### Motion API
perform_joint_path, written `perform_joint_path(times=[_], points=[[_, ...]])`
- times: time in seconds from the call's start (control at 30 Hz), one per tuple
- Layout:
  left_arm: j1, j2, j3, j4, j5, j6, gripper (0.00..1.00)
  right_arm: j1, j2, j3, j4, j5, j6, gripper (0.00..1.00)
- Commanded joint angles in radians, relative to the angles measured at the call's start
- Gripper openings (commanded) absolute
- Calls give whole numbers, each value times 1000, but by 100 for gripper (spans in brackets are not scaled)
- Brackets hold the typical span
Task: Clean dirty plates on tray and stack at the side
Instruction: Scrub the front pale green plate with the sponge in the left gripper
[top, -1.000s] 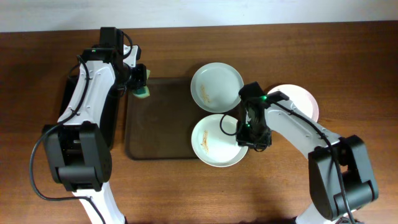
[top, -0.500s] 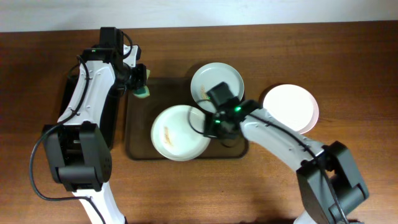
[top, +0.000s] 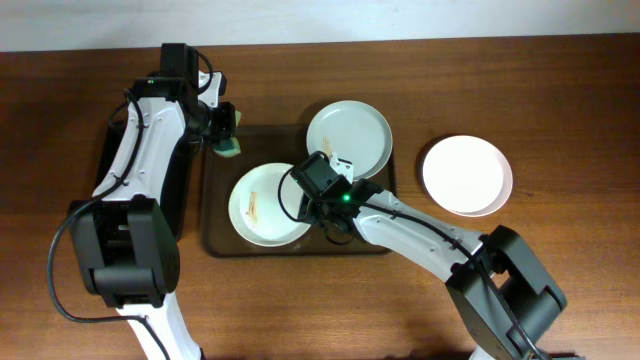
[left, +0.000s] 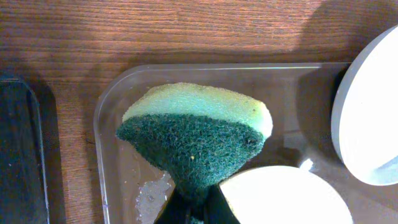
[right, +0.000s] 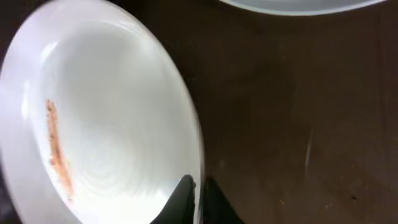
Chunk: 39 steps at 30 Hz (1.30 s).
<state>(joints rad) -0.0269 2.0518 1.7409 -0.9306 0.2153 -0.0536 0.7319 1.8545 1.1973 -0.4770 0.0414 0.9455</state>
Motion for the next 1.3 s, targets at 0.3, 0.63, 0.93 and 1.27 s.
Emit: perform_joint_path(times=[0.3, 0.63, 0.93, 1.27], points=[[3, -6, 8, 2, -3, 1, 1, -138, 96, 97, 21, -262, -359, 50], [3, -6, 6, -97, -3, 1, 1, -161, 230, 162, 28, -385, -334, 11], [-56, -6, -85, -211, 41, 93, 1, -163, 247, 162, 49, -370, -237, 4], [-110, -6, -435, 225, -72, 65, 1, -163, 247, 162, 47, -374, -237, 4]])
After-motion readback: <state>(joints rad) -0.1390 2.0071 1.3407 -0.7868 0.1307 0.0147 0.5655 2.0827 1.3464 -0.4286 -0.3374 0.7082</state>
